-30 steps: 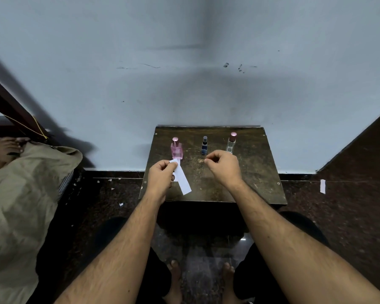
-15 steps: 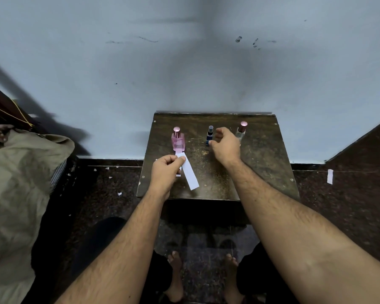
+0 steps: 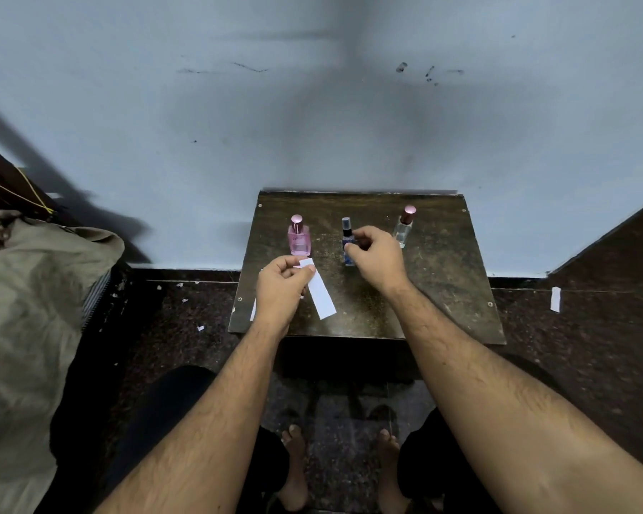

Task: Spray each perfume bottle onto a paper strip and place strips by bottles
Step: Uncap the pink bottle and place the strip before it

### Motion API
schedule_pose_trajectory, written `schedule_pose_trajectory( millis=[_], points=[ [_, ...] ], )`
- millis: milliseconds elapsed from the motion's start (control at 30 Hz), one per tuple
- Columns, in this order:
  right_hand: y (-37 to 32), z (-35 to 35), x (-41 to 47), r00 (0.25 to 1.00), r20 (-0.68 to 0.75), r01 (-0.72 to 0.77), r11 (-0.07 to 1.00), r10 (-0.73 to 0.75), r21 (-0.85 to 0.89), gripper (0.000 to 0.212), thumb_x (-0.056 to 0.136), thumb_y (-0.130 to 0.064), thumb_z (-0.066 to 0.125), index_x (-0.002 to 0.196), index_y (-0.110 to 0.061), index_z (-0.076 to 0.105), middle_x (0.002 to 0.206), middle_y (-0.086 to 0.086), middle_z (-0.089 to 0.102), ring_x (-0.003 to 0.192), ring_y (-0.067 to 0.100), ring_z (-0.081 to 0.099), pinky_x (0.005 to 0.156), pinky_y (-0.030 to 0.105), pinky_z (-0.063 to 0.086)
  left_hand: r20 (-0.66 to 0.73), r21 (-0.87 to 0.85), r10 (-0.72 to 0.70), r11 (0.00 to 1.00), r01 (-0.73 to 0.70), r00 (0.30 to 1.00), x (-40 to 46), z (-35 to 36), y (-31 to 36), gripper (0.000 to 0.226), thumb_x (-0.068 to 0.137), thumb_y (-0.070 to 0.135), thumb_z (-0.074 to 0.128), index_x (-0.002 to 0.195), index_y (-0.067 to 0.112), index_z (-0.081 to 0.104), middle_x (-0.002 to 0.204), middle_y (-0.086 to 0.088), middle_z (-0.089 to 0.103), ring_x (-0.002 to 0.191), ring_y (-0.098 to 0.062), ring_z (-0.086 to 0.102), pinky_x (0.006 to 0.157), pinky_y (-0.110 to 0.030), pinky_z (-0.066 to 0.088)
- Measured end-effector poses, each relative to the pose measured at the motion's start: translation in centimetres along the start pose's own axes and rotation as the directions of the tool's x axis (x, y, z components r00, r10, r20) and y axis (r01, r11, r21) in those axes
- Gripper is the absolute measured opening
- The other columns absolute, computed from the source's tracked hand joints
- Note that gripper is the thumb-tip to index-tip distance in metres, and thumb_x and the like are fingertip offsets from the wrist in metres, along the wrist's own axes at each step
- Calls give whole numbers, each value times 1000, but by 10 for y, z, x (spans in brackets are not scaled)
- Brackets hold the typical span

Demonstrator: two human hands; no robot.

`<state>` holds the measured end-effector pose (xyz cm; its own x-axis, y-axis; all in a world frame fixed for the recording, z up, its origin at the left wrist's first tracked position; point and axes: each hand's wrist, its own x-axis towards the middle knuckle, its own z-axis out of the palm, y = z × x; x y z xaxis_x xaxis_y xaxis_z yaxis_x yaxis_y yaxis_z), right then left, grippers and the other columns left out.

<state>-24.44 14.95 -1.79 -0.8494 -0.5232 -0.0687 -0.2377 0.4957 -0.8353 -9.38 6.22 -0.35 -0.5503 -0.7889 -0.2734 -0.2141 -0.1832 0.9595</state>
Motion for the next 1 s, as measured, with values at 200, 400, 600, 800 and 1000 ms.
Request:
schedule_pose_trajectory(
  millis=[200, 400, 600, 800, 1000],
  points=[
    [-8, -20, -41, 999, 30, 31, 986, -36, 165, 6, 76, -22, 66, 81, -22, 68, 69, -7, 64, 67, 12, 58, 71, 40, 56, 20, 274, 147, 950, -146, 989, -17, 0, 8, 20, 83, 9, 61, 82, 29, 64, 69, 3, 62, 60, -11, 53, 62, -26, 44],
    [-8, -40, -81, 991, 92, 75, 966, -100, 247, 5, 74, -24, 65, 79, -22, 68, 66, -6, 64, 62, 12, 58, 64, 42, 56, 81, 469, 210, 855, -224, 974, -37, -5, 28, 16, 81, 21, 67, 82, 34, 77, 83, 11, 74, 82, -12, 68, 83, -33, 55],
    [-7, -53, -102, 981, 133, 95, 941, -144, 324, 16, 83, -7, 67, 80, -22, 69, 69, -1, 67, 60, 10, 59, 67, 39, 56, 210, 686, 274, 643, -341, 939, -48, -10, 42, 15, 85, 40, 69, 96, 35, 77, 88, 12, 75, 83, -7, 67, 83, -37, 55],
    [-11, -59, -110, 958, 218, 91, 919, -186, 384, 10, 87, -4, 64, 94, -8, 70, 71, 1, 65, 57, 6, 57, 56, 18, 46, 281, 675, 283, 621, -399, 917, -57, -4, 60, 37, 79, 66, 57, 98, 40, 76, 90, 14, 75, 86, -4, 66, 79, -37, 55],
    [-11, -60, -109, 956, 214, 104, 911, -203, 399, 18, 83, -13, 62, 88, -29, 69, 72, -5, 67, 59, 5, 56, 56, 22, 42, 277, 534, 240, 767, -357, 930, -56, 3, 64, 10, 84, 40, 72, 88, 32, 78, 79, 14, 72, 80, -2, 62, 76, -27, 50]
  ],
)
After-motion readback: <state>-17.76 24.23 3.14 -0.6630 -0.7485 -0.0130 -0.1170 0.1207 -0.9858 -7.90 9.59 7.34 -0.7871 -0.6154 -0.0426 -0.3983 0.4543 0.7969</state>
